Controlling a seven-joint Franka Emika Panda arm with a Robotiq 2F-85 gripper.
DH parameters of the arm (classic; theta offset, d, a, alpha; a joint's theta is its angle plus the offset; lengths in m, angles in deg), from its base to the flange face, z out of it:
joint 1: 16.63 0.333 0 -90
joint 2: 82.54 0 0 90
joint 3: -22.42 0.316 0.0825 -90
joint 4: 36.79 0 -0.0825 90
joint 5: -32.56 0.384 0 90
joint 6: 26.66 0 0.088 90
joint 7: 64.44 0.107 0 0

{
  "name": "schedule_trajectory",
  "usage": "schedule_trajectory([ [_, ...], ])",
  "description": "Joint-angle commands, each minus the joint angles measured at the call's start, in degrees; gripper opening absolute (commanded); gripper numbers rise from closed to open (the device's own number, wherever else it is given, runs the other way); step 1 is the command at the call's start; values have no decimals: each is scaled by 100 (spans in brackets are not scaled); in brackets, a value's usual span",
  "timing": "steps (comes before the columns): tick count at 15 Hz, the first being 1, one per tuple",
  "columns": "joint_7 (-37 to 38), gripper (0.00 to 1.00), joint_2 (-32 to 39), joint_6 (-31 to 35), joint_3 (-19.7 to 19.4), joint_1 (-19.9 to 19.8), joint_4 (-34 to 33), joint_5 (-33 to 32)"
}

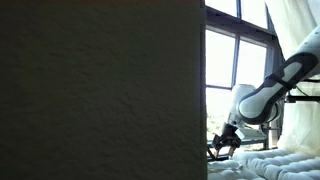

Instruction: Open the slot in the window screen

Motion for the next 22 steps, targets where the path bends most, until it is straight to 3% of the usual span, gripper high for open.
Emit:
schedule_trajectory([
  [1,165,100,163,249,-42,53,-191,-91],
  [22,29,100,164,342,43,-27,-125,-61],
])
